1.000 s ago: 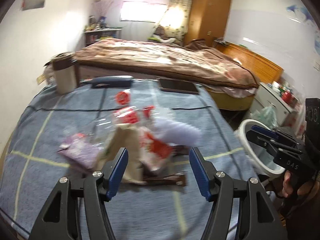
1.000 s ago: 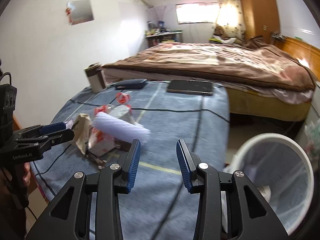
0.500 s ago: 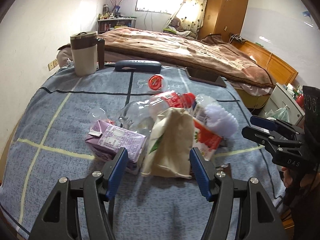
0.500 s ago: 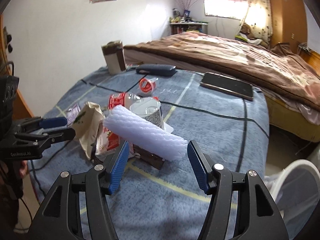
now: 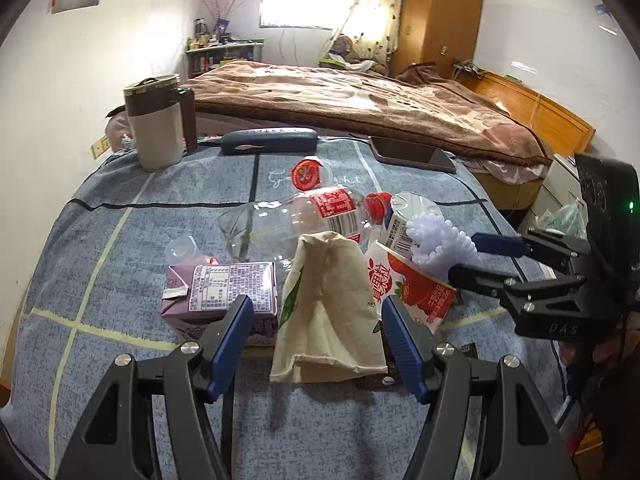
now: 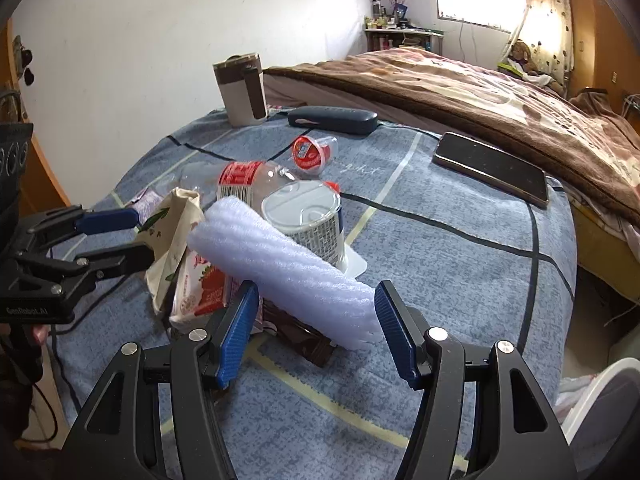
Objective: Collect trash
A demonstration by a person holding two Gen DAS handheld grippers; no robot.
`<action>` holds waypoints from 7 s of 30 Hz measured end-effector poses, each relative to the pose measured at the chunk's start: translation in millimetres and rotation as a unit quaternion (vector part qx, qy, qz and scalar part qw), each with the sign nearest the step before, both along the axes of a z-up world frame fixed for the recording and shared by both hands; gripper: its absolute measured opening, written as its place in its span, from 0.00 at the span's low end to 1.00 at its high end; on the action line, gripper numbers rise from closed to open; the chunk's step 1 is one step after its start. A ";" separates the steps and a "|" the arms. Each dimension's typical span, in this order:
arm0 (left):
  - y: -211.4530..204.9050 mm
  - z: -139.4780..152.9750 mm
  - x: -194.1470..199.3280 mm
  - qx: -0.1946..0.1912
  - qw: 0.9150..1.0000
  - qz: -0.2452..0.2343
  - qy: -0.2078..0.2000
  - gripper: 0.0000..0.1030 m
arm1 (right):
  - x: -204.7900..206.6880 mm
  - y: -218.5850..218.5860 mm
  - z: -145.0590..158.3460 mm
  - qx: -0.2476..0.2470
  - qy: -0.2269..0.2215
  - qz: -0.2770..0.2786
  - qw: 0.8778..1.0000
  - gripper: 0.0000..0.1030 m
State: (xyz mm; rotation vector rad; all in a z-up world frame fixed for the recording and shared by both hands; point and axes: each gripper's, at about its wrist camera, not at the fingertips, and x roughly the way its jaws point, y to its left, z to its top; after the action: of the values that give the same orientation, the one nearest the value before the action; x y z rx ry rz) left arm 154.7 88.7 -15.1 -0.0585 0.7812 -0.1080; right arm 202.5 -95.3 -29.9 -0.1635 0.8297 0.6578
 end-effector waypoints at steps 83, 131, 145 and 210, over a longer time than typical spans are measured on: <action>-109.7 52.9 -9.3 -0.062 0.992 -0.095 -0.052 0.08 | -64.7 -120.5 57.2 0.069 -0.072 -0.184 0.978 0.22; -325.3 10.6 13.8 -0.051 0.966 -0.250 0.035 0.42 | -79.3 -271.7 10.6 -0.033 -0.011 -0.372 0.928 0.49; -286.9 26.4 5.2 -0.062 0.972 -0.225 0.010 0.45 | -83.9 -250.2 28.1 -0.020 -0.037 -0.359 0.932 0.53; 80.5 -0.2 -10.4 -0.049 0.998 0.042 -0.011 0.64 | -39.0 48.6 1.6 -0.014 -0.022 -0.062 0.998 0.57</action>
State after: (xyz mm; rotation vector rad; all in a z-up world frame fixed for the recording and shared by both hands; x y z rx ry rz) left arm 144.3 169.2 -15.3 -0.1817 0.7505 -0.0666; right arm 163.5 -46.7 -28.2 -0.1497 0.7999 0.5241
